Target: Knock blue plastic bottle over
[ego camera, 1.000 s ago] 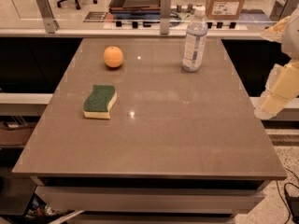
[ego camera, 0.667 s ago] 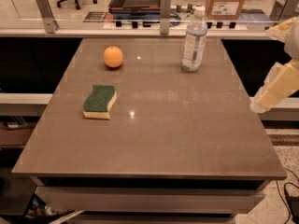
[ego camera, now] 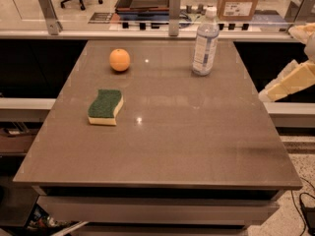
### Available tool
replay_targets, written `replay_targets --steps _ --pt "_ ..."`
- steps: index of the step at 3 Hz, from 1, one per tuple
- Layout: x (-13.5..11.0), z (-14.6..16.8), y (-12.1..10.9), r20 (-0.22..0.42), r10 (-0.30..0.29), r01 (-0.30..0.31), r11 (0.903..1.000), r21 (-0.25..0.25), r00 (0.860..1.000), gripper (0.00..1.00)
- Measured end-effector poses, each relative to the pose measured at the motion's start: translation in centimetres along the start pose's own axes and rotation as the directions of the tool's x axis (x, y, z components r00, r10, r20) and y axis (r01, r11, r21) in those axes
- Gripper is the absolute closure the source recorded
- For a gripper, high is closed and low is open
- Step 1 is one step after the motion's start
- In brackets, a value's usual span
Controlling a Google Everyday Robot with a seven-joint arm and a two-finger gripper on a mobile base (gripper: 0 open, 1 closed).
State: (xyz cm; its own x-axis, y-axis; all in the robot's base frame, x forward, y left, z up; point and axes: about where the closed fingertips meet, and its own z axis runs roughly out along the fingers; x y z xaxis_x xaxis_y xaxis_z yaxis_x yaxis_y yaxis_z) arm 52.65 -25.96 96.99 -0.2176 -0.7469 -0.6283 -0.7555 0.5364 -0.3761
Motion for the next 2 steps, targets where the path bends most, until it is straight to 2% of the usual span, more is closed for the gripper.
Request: replay_targets --steps 1,2 --pt "-0.2 1.9 -2.3 0.095 0.039 -0.040 0.9990 0.018 0.995 0.00" --pt "-0.6 4.3 -4.4 0.176 0.099 -0.103 0.9945 0.017 0.979 0.00"
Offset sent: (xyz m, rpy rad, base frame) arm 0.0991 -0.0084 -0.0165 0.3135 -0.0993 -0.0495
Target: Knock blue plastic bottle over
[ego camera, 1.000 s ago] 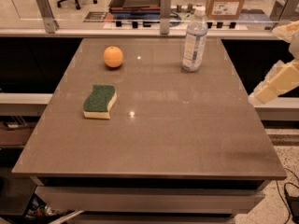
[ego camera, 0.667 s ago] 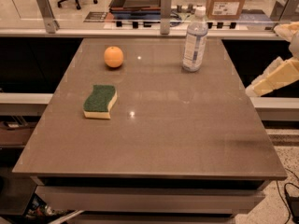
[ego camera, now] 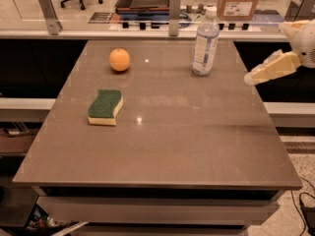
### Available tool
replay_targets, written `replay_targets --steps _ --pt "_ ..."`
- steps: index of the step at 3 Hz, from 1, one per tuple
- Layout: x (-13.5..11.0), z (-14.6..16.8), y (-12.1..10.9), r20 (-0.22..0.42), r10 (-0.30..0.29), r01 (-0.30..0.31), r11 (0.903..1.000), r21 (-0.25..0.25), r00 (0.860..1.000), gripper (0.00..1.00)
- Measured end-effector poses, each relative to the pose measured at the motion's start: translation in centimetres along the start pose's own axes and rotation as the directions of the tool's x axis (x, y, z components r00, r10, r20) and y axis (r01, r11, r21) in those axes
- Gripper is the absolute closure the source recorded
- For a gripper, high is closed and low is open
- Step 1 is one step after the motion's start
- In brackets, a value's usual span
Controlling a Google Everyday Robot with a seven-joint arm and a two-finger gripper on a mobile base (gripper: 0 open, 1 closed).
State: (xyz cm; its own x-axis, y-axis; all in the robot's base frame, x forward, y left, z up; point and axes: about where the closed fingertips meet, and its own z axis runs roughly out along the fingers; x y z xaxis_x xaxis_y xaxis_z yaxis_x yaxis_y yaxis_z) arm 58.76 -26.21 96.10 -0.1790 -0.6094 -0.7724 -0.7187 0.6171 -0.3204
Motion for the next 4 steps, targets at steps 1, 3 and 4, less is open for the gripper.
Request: replay_targets --steps 1,3,4 --pt "-0.2 2.3 -1.4 0.082 0.058 -0.058 0.9983 0.002 0.995 0.00" --pt "-2.2 6.6 -3.2 0.211 0.113 -0.112 0.9936 -0.018 0.971 0.00" --pt "-3.4 8.6 -4.2 0.265 0.127 -0.122 0.9919 -0.033 0.956 0.00"
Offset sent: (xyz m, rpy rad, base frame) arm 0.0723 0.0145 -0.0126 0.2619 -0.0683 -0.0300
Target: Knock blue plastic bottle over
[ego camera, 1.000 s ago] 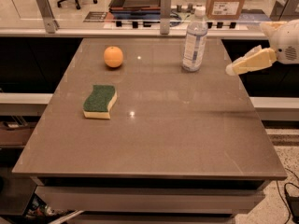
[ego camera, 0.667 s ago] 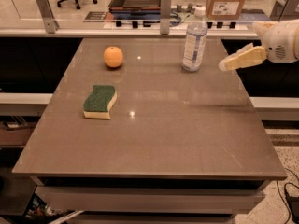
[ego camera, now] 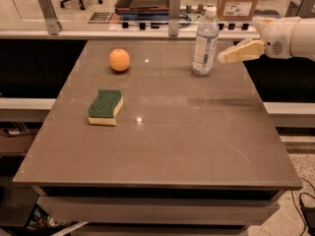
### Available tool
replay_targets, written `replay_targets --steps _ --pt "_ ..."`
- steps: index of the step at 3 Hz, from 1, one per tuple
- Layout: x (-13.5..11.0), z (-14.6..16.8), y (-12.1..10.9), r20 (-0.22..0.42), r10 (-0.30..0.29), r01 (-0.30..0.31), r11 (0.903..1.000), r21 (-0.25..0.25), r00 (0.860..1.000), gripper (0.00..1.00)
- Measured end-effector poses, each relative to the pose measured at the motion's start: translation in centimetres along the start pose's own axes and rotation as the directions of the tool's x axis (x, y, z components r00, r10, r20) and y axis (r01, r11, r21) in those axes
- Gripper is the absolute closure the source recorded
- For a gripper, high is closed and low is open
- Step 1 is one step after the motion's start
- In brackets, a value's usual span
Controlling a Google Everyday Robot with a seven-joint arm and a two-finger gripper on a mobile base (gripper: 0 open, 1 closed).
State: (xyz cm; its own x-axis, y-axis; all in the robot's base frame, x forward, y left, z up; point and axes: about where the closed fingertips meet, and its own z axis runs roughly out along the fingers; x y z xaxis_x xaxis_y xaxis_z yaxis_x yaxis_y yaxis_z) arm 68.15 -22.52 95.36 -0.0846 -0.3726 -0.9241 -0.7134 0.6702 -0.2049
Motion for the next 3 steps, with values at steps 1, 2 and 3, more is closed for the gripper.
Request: replay_targets --steps 1,2,3 --pt "-0.4 2.4 -0.8 0.045 0.024 -0.023 0.9994 -0.024 0.999 0.00" --pt "0.3 4.6 -0.9 0.093 0.081 -0.075 0.9952 -0.062 0.992 0.00" --pt "0.3 4.7 -0.8 0.094 0.082 -0.076 0.9951 -0.064 0.992 0.00"
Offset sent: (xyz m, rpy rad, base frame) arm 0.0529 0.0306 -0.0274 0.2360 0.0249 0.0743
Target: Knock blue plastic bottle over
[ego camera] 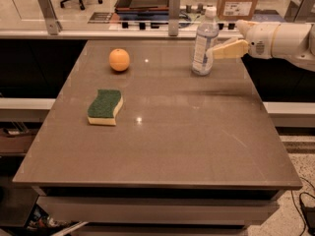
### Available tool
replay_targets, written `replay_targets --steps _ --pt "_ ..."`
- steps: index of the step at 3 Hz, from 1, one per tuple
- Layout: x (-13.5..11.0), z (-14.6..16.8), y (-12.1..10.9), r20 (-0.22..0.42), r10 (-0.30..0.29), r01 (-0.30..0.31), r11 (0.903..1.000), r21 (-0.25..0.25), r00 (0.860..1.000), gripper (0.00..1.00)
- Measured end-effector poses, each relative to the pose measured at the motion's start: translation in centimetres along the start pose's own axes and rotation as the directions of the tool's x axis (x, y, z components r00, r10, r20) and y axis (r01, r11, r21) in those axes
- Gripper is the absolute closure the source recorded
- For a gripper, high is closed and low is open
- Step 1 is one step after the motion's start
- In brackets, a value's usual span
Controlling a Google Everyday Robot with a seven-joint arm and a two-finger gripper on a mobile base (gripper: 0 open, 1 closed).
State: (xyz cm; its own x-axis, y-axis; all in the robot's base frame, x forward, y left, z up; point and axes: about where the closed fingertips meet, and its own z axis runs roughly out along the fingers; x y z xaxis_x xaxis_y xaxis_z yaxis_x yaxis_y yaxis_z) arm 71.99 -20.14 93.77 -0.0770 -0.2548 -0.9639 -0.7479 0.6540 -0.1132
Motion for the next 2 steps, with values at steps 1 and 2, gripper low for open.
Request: replay_targets --steps 1,2 --pt "0.1 1.4 0.1 0.029 0.009 -0.009 0.9999 -0.005 1.000 0.00" --pt "0.2 3.0 0.1 0.066 0.023 -0.022 0.9997 -0.011 0.998 0.00"
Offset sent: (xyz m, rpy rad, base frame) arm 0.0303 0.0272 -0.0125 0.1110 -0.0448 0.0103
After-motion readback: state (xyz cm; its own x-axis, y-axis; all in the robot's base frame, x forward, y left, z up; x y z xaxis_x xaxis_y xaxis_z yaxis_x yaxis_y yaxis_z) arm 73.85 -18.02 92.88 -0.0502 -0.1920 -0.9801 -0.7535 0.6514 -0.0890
